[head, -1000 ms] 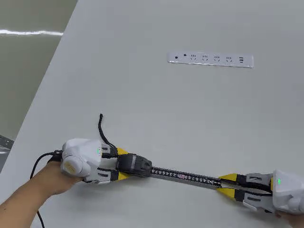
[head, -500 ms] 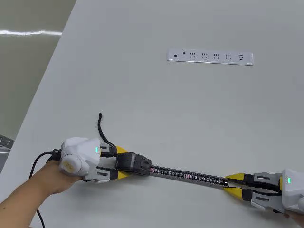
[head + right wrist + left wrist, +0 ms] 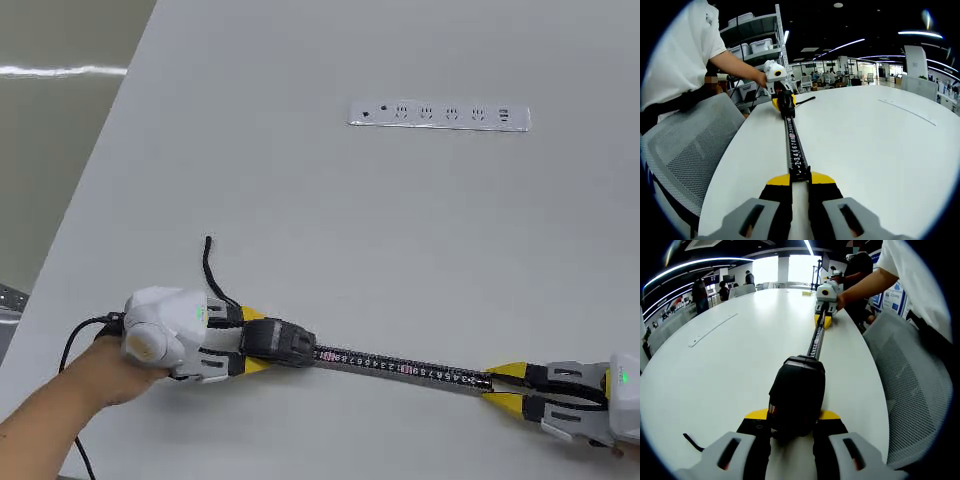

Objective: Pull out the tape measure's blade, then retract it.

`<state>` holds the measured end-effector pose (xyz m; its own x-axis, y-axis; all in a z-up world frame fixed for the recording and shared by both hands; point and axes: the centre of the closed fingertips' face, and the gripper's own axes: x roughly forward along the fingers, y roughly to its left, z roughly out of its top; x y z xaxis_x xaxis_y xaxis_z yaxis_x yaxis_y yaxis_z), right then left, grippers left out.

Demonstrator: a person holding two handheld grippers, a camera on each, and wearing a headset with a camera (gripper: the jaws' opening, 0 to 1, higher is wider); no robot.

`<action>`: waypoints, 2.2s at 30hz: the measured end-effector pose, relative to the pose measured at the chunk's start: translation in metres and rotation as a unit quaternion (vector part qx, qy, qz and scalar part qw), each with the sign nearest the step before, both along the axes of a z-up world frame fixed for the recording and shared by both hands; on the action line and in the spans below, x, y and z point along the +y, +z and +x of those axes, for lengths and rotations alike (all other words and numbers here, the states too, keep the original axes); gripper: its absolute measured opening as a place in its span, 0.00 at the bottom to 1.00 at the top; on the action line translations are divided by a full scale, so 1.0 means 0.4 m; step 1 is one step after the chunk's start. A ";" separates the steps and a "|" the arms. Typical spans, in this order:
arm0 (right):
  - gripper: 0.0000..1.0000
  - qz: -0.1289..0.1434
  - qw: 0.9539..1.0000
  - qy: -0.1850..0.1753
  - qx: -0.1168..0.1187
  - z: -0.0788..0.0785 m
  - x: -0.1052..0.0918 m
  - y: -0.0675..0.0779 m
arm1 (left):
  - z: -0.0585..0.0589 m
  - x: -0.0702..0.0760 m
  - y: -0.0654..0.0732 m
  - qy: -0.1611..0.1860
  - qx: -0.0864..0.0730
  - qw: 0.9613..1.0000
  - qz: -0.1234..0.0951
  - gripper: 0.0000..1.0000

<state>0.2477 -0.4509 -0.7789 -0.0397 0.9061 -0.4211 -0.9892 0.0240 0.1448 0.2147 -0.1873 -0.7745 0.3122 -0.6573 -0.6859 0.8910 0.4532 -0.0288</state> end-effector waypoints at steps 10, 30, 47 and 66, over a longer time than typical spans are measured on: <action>0.07 0.002 1.000 0.000 0.004 0.000 -0.017 -0.001 | 0.001 0.000 -0.001 0.001 0.001 1.000 0.001 0.28; 0.07 0.009 1.000 -0.014 0.007 0.005 -0.048 0.009 | 0.000 0.000 -0.001 0.002 0.003 1.000 0.005 0.28; 0.08 -0.007 1.000 -0.017 0.006 0.000 -0.068 -0.005 | 0.000 -0.004 0.000 0.000 0.003 1.000 0.007 0.28; 0.11 -0.004 1.000 -0.021 0.009 0.001 -0.066 -0.008 | 0.001 -0.005 -0.001 -0.003 0.003 1.000 0.007 0.29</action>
<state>0.2479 -0.4773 -0.7819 -0.0096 0.9034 -0.4286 -0.9844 0.0668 0.1627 0.2152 -0.1895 -0.7750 0.3030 -0.6490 -0.6978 0.8938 0.4475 -0.0281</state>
